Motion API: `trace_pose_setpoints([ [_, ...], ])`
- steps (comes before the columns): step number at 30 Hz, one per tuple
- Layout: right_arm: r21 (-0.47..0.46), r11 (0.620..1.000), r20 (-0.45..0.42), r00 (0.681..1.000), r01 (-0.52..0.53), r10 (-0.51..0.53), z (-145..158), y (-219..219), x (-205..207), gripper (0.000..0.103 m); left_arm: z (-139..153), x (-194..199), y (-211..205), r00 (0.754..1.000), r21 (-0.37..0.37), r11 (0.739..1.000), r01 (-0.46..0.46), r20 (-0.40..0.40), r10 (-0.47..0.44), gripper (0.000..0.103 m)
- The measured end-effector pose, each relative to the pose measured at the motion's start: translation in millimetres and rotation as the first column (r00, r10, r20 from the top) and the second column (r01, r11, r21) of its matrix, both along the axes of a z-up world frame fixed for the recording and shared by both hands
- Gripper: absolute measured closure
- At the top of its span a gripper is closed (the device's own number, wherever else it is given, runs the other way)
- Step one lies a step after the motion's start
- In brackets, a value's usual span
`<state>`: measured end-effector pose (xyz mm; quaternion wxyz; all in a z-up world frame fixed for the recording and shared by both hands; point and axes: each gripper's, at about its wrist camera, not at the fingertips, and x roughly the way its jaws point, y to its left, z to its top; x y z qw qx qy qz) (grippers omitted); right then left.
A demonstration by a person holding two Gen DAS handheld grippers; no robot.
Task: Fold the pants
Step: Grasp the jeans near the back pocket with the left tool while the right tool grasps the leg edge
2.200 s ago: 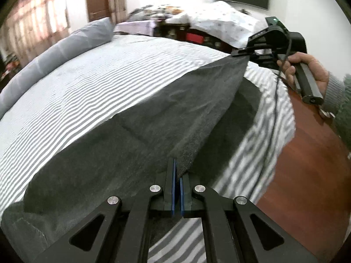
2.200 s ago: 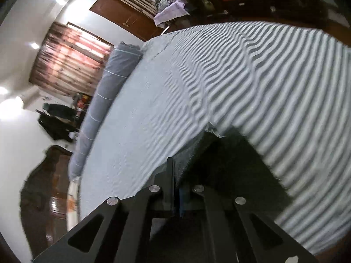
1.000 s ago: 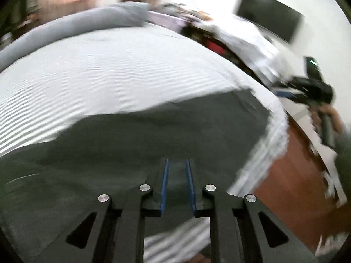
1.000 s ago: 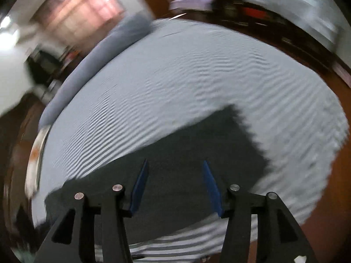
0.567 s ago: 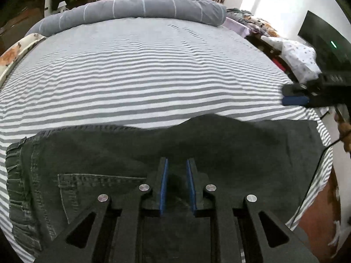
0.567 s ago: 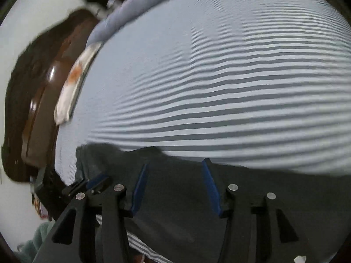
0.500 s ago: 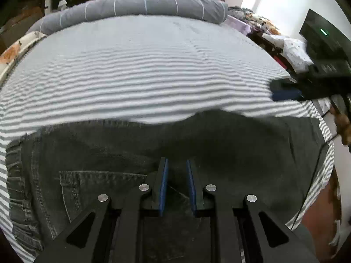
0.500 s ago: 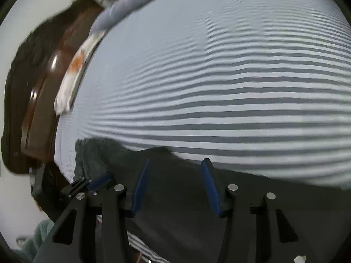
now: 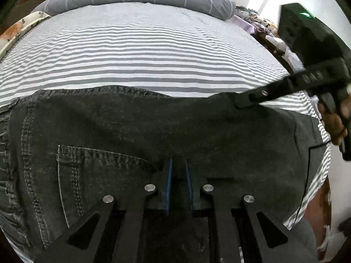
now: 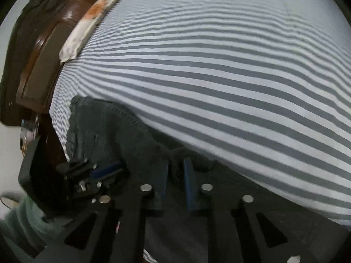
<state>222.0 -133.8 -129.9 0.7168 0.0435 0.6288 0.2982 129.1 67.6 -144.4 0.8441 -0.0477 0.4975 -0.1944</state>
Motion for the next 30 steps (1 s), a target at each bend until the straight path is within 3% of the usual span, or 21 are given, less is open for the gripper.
trace_pose_setpoints([
  [4,0.04,0.999,0.073,0.997,-0.01,0.007,11,-9,-42,0.096,12,-7,21,0.999,-0.055,0.998,-0.031,0.029,0.033,0.089],
  [10,0.022,1.0,0.046,0.999,-0.013,0.012,-25,-3,-93,0.094,23,-23,35,0.997,-0.029,0.999,-0.037,0.062,0.039,0.089],
  [13,0.035,0.999,0.043,0.999,0.025,-0.026,-33,-6,-94,0.094,9,-28,31,0.999,0.022,0.999,-0.032,0.027,0.032,0.089],
  [16,0.048,0.998,0.028,0.999,0.027,-0.028,-30,-6,-90,0.09,-3,-31,34,0.999,0.015,0.999,-0.045,0.011,0.045,0.089],
  [18,0.045,0.999,0.031,0.999,0.012,-0.014,-25,-9,-87,0.08,-6,-30,38,0.999,-0.004,0.999,-0.054,0.003,0.054,0.089],
  [20,0.036,0.999,0.035,0.999,-0.004,0.003,-21,-1,-85,0.076,-7,-32,40,0.998,-0.006,0.998,-0.061,-0.003,0.061,0.089],
  [30,0.0,1.0,0.081,0.997,0.004,-0.004,6,-5,-70,0.072,-4,-24,30,0.998,0.002,0.998,-0.055,-0.001,0.055,0.089],
])
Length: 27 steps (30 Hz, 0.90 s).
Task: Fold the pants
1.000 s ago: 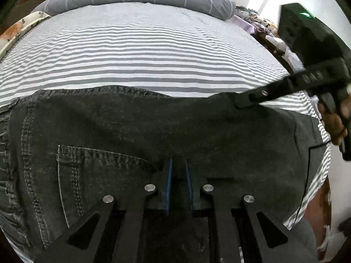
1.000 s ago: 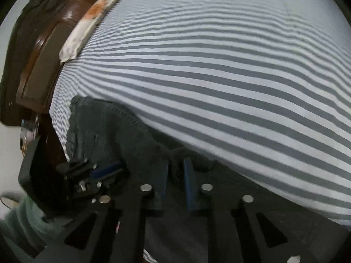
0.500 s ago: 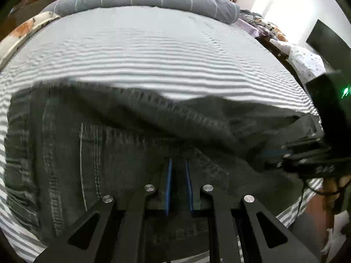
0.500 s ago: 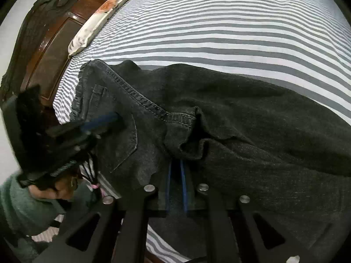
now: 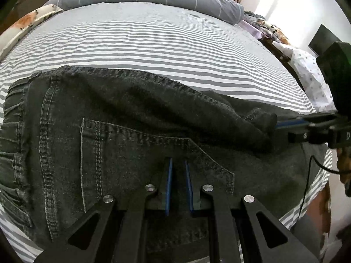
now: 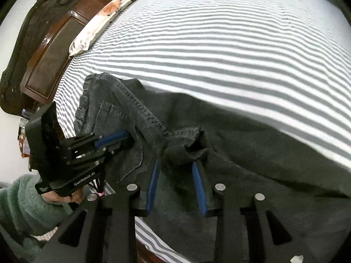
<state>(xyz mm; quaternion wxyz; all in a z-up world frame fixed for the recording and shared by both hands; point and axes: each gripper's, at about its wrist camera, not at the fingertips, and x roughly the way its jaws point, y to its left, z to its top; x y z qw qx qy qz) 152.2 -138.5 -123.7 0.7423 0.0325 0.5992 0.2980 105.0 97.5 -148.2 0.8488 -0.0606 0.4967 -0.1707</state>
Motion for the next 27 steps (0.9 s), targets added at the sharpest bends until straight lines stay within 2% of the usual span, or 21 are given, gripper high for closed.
trace_pose_setpoints([
  [5,0.014,0.999,0.011,0.999,0.046,-0.046,8,-9,20,0.068,-1,2,-1,1.0,-0.001,1.0,0.0,0.0,0.0,0.089],
  [10,0.071,0.995,-0.133,0.989,0.074,-0.064,-15,-9,35,0.068,-1,1,3,1.0,-0.008,1.0,0.0,0.0,0.0,0.089],
  [17,0.132,0.983,-0.22,0.971,0.128,-0.097,-32,-15,34,0.077,-1,-1,3,1.0,-0.007,1.0,0.005,0.007,-0.005,0.089],
  [20,0.164,0.972,-0.247,0.961,0.17,-0.127,-35,-21,36,0.087,-1,-1,3,1.0,-0.004,1.0,0.006,0.011,-0.005,0.089],
  [23,0.176,0.967,-0.222,0.964,0.186,-0.145,-29,-24,38,0.094,0,-1,2,1.0,-0.001,1.0,0.005,0.013,-0.005,0.089],
  [27,0.192,0.962,-0.129,0.977,0.195,-0.173,-5,-23,41,0.097,3,-2,1,1.0,-0.002,1.0,-0.007,0.012,0.007,0.089],
])
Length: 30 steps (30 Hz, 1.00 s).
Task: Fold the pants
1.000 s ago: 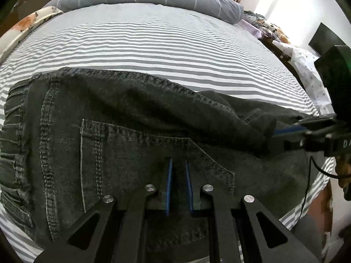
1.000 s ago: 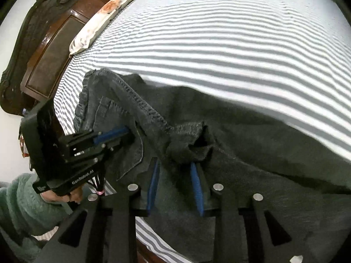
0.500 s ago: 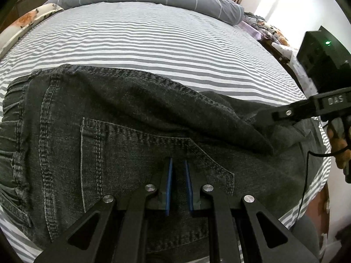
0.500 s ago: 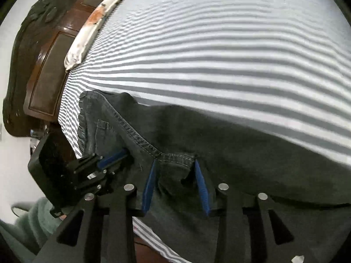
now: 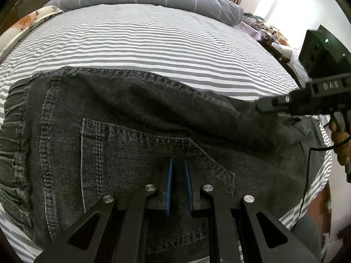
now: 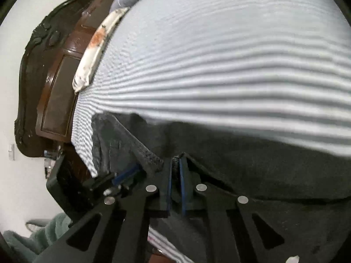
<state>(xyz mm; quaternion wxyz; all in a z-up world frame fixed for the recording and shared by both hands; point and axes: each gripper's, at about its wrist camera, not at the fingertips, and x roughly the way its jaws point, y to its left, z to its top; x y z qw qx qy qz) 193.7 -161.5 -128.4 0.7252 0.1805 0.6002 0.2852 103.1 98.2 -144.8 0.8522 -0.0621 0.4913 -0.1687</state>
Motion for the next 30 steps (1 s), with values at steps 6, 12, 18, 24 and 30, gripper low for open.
trace_pose_setpoints([
  [6,0.03,0.994,0.112,0.988,0.105,-0.108,30,-11,30,0.097,12,-6,10,0.999,-0.002,0.999,-0.044,0.026,0.044,0.089],
  [12,-0.024,0.988,0.138,0.98,0.15,-0.145,19,-5,66,0.098,11,-12,21,0.998,0.048,0.998,-0.052,0.03,0.05,0.089],
  [18,-0.163,0.975,0.127,0.983,0.153,-0.133,-22,11,94,0.098,3,-12,33,0.998,0.052,0.997,-0.061,0.014,0.061,0.089],
  [24,-0.183,0.963,0.152,0.974,0.196,-0.169,-32,13,89,0.09,-2,-2,42,0.998,0.021,0.998,-0.066,-0.018,0.067,0.089],
  [30,-0.084,0.955,0.216,0.94,0.286,-0.262,10,-17,54,0.07,3,0,35,0.998,0.068,0.996,-0.062,-0.025,0.064,0.089],
])
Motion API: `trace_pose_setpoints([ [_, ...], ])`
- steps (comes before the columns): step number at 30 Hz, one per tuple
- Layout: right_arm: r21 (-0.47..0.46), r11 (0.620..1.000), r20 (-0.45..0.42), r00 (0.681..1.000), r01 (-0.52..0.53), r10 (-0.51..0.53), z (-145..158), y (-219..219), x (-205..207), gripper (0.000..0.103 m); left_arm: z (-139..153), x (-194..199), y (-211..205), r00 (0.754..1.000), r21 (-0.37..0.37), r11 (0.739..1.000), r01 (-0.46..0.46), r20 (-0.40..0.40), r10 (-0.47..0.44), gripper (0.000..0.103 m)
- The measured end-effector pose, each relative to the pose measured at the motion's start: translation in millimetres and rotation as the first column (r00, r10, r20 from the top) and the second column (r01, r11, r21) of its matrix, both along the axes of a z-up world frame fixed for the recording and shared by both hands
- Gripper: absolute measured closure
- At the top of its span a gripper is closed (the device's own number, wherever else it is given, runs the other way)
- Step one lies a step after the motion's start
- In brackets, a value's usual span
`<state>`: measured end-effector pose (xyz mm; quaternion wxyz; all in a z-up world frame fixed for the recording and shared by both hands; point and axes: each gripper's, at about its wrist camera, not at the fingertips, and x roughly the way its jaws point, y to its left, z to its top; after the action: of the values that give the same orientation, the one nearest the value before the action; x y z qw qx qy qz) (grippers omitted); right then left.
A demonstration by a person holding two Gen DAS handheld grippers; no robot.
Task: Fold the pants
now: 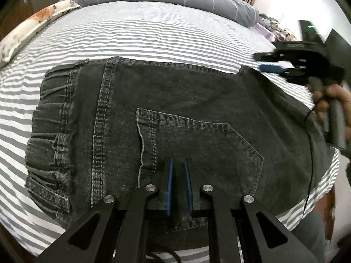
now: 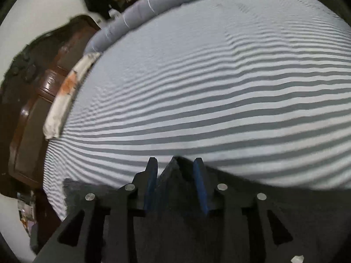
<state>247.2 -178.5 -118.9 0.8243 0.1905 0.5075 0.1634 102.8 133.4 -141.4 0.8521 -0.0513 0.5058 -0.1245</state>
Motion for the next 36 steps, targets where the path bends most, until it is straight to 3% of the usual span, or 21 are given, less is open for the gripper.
trace_pose_setpoints([
  [4,0.103,0.991,0.038,0.995,0.087,-0.091,25,-51,-50,0.069,12,-3,-12,1.0,0.025,1.0,0.009,-0.001,-0.009,0.089],
  [8,0.119,0.976,0.038,0.981,0.183,-0.189,29,-117,-101,0.069,24,-10,-37,0.998,0.059,0.997,0.055,0.026,-0.056,0.088],
  [11,0.082,0.959,0.019,0.961,0.273,-0.275,24,-176,-136,0.069,25,-13,-62,0.995,0.071,0.993,0.096,0.028,-0.098,0.088],
  [15,0.013,0.904,0.002,0.904,0.426,-0.426,15,-272,-172,0.069,26,-9,-104,0.986,0.082,0.984,0.159,0.028,-0.162,0.088],
  [21,-0.106,0.828,-0.001,0.832,0.551,-0.554,6,-378,-183,0.069,26,-1,-170,0.968,0.086,0.966,0.243,0.035,-0.247,0.088],
  [23,-0.14,0.813,-0.004,0.821,0.565,-0.571,0,-401,-179,0.069,25,4,-190,0.961,0.084,0.959,0.269,0.039,-0.273,0.088],
  [28,-0.165,0.825,-0.008,0.836,0.54,-0.549,-16,-422,-159,0.069,21,13,-229,0.95,0.085,0.949,0.304,0.048,-0.308,0.088],
  [34,-0.183,0.864,0.015,0.88,0.468,-0.474,-23,-421,-132,0.066,17,20,-245,0.946,0.097,0.944,0.315,0.047,-0.321,0.088],
  [35,-0.167,0.877,0.011,0.891,0.45,-0.455,-25,-420,-130,0.07,17,20,-246,0.947,0.102,0.944,0.313,0.045,-0.319,0.088],
  [36,-0.165,0.887,0.013,0.9,0.432,-0.436,-24,-417,-131,0.087,16,20,-249,0.948,0.106,0.945,0.31,0.044,-0.316,0.088],
])
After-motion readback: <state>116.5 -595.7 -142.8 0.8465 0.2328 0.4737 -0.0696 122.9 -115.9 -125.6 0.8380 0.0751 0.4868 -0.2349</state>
